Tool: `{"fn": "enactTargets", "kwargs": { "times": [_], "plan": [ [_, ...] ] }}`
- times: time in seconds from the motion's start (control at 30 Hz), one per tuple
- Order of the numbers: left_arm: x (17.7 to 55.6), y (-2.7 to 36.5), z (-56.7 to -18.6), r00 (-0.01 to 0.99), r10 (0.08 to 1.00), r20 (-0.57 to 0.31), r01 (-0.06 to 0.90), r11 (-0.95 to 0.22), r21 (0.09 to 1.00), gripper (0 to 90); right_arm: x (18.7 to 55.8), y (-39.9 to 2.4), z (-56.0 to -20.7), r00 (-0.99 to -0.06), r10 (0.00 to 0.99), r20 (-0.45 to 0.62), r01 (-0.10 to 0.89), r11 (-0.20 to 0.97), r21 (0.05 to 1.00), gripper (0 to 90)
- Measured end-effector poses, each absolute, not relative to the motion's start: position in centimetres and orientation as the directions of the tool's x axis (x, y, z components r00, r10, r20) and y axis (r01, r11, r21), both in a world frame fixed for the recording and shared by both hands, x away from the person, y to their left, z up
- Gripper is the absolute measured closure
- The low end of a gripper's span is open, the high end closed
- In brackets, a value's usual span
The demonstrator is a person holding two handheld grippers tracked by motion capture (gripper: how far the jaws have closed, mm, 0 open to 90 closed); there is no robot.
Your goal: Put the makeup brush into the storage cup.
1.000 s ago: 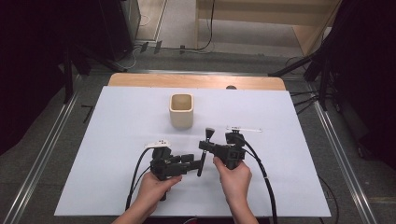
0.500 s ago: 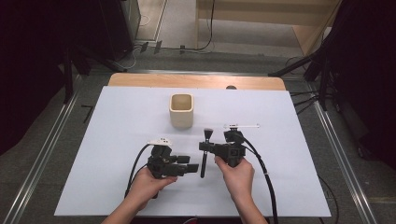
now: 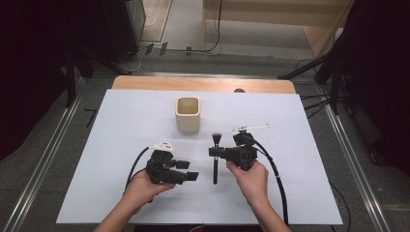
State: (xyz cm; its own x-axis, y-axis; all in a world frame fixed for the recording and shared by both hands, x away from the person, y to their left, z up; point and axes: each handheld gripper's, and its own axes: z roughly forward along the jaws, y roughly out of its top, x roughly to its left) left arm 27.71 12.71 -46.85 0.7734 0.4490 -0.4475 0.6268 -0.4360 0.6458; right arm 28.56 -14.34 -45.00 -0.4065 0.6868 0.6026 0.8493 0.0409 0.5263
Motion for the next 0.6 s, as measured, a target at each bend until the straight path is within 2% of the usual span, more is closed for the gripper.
{"fn": "enactTargets", "kwargs": {
  "times": [0.2, 0.33, 0.6],
  "plan": [
    [27.7, 13.5, -46.5, 0.783, 0.444, -0.435, 0.613, -0.435, 0.660, 34.6, 28.6, -14.8, -44.9, -0.429, 0.686, 0.588, 0.841, 0.065, 0.538, 78.3],
    [27.7, 14.2, -46.2, 0.798, 0.433, -0.418, 0.592, -0.435, 0.678, 29.6, 28.5, -15.1, -44.8, -0.434, 0.690, 0.579, 0.837, 0.073, 0.542, 78.3],
    [27.5, 15.6, -46.0, 0.813, 0.439, -0.382, 0.567, -0.450, 0.690, 29.2, 28.4, -15.3, -44.8, -0.441, 0.688, 0.576, 0.833, 0.074, 0.548, 78.3]
  ]
}}
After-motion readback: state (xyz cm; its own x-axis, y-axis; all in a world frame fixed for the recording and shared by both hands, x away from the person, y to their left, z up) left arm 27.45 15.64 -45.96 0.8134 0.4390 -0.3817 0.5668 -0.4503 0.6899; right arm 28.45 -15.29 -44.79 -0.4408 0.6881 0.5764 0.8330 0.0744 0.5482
